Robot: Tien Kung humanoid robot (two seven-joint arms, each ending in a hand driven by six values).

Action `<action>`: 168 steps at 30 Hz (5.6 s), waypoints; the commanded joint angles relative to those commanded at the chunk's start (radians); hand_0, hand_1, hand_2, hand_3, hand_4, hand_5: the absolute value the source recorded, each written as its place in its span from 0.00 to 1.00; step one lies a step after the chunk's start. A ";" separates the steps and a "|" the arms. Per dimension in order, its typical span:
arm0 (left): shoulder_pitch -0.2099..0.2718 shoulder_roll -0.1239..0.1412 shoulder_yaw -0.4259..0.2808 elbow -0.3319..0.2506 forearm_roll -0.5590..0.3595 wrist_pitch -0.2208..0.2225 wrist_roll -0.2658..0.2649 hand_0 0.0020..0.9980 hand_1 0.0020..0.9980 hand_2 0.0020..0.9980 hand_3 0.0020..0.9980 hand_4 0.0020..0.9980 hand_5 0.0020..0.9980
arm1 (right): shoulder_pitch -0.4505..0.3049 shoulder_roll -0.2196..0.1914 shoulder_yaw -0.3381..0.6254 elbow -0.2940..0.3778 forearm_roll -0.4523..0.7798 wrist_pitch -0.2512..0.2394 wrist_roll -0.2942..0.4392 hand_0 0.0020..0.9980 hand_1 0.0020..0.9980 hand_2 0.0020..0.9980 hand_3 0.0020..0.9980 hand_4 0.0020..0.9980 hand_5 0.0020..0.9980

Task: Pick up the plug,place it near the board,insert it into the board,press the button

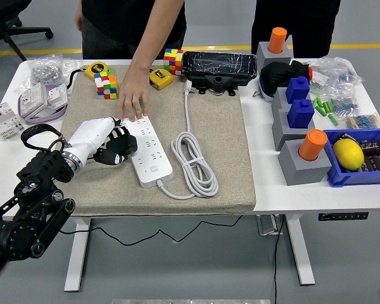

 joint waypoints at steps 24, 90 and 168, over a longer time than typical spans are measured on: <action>0.000 0.010 0.012 -0.001 0.012 -0.037 0.010 0.35 0.57 0.58 0.55 0.76 0.00 | -0.003 -0.003 -0.003 0.000 0.005 -0.004 0.002 0.78 0.73 0.72 0.75 1.00 0.98; -0.154 0.043 0.083 -0.068 -0.007 -0.394 0.212 0.24 0.09 0.16 0.48 0.71 0.03 | -0.002 -0.013 0.019 0.000 -0.003 -0.004 0.001 0.78 0.73 0.72 0.75 1.00 0.97; -0.212 0.047 0.137 -0.004 0.021 -0.418 0.244 0.50 0.71 0.70 0.62 0.90 0.13 | -0.001 -0.024 0.051 0.000 -0.024 0.002 0.008 0.78 0.73 0.72 0.75 1.00 0.96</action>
